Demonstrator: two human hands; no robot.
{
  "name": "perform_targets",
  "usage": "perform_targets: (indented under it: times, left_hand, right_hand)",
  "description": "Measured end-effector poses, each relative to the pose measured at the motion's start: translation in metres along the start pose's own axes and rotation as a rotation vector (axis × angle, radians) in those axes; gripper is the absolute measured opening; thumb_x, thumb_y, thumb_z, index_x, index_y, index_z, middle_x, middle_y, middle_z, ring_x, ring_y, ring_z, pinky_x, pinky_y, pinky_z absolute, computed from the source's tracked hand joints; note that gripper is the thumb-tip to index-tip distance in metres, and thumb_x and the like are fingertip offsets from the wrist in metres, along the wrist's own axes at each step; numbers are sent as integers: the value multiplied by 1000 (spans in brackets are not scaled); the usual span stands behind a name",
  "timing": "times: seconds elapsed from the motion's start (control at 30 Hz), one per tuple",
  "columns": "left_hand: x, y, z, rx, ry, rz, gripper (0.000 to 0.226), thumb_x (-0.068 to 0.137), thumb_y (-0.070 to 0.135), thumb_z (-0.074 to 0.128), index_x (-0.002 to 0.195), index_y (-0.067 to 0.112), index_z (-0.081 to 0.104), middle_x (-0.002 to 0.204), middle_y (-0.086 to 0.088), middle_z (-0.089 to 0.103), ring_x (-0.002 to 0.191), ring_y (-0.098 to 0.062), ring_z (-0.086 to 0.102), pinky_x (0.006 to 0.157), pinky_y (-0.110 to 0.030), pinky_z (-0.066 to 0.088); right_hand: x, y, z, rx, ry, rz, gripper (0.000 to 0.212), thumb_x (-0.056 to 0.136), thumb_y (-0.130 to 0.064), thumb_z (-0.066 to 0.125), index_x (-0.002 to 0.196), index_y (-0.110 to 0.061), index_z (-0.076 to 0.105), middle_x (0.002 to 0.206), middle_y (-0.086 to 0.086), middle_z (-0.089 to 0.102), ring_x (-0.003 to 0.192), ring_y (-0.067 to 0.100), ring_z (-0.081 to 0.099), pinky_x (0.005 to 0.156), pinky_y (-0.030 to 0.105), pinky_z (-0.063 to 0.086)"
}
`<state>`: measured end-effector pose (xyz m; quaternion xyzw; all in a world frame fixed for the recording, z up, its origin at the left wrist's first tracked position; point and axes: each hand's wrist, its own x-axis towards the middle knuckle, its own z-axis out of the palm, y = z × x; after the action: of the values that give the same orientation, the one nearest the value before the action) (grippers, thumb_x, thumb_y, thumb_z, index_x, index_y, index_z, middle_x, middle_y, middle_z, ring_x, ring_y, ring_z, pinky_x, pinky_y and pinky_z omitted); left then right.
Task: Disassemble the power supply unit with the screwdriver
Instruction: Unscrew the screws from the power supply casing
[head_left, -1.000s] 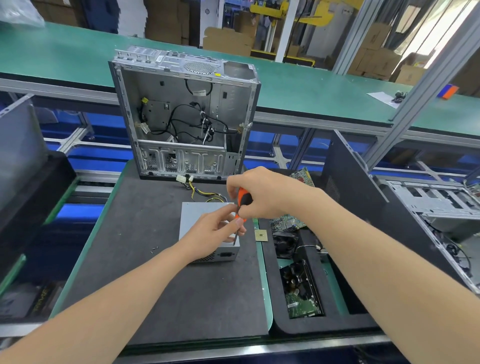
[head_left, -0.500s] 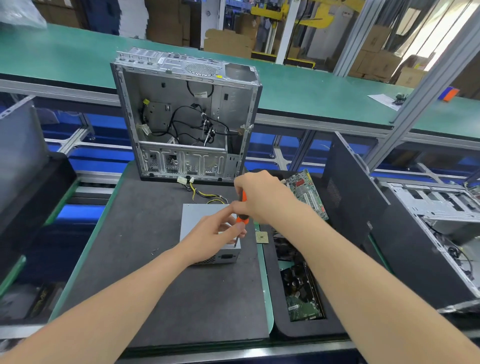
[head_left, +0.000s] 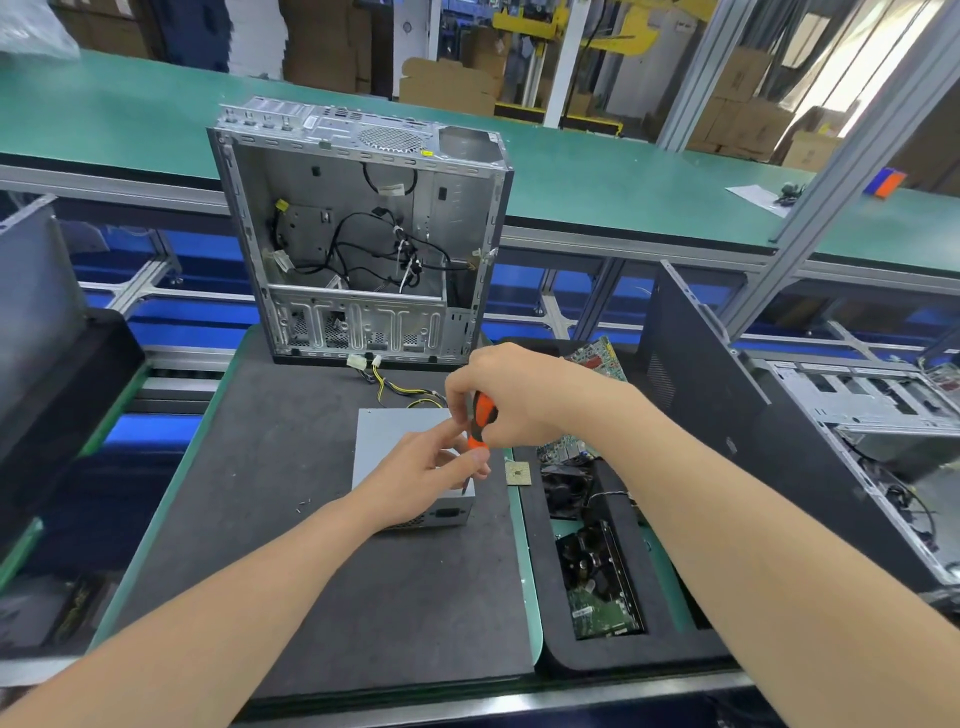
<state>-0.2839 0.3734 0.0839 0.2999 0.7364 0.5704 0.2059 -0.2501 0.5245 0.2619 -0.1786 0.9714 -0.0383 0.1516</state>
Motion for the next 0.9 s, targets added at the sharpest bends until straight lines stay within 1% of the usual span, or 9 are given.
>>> perform_targets:
  times: [0.07, 0.17, 0.27, 0.33, 0.47, 0.6, 0.67, 0.77, 0.9]
  left_hand:
    - [0, -1, 0, 0, 7, -9, 23, 96, 58, 62, 116, 46, 64, 104, 5, 78, 99, -18, 74, 93, -47, 61]
    - [1, -1, 0, -11, 19, -23, 22, 95, 59, 61, 112, 47, 66, 102, 6, 78, 98, -17, 74, 93, -48, 61]
    - [1, 1, 1, 5, -4, -2, 36, 96, 59, 58, 129, 45, 60, 101, 6, 76, 97, -18, 74, 93, -47, 61]
    - [1, 3, 1, 5, -10, 5, 39, 95, 59, 58, 131, 45, 58, 101, 6, 76, 98, -18, 74, 93, -48, 61]
    - [-1, 4, 1, 6, -4, 10, 36, 96, 58, 59, 131, 54, 56, 100, 7, 76, 98, -15, 74, 94, -48, 60]
    - [-3, 6, 0, -65, 12, 16, 41, 94, 56, 61, 134, 48, 58, 103, 2, 76, 102, -20, 74, 93, -47, 61]
    - [-3, 7, 0, -88, 24, 17, 39, 94, 55, 61, 132, 44, 60, 104, 0, 76, 104, -20, 74, 92, -47, 62]
    - [-2, 9, -1, -90, 34, 12, 31, 94, 56, 63, 123, 46, 63, 105, 0, 77, 103, -20, 74, 91, -48, 62]
    - [-1, 9, 0, -65, 38, 8, 20, 94, 54, 64, 113, 48, 66, 103, 2, 78, 101, -18, 75, 90, -46, 62]
  right_hand:
    - [-2, -1, 5, 17, 94, 25, 26, 86, -45, 66, 106, -29, 61, 100, -6, 50, 96, 17, 53, 78, 38, 51]
    - [5, -7, 14, -140, 340, 203, 51, 87, -72, 49, 95, -22, 53, 94, -4, 50, 89, 21, 52, 67, 36, 43]
    - [13, -15, 19, -253, 421, 525, 70, 94, -77, 28, 75, -13, 46, 71, 1, 47, 59, 22, 44, 53, 31, 31]
    - [16, -15, 21, -157, 350, 597, 69, 97, -73, 29, 71, -11, 45, 68, 3, 44, 59, 23, 46, 54, 31, 36]
    - [16, -11, 11, 67, 183, 444, 48, 98, -51, 51, 72, -11, 46, 68, 5, 52, 56, 22, 53, 61, 32, 49]
    - [12, -3, 0, 0, 72, 229, 23, 91, -35, 66, 83, -16, 56, 76, 2, 55, 55, 20, 51, 51, 28, 40]
    - [9, 3, -4, 23, 43, 122, 10, 84, -23, 69, 85, -20, 60, 79, -1, 59, 67, 24, 59, 54, 32, 47]
    - [7, 9, -5, -15, -22, -66, 16, 81, -18, 73, 90, -24, 62, 87, -8, 53, 87, 19, 56, 65, 35, 50]
    - [9, 13, -1, -51, -26, -152, 21, 80, -25, 78, 88, -30, 60, 95, -9, 47, 85, 4, 46, 69, 29, 47]
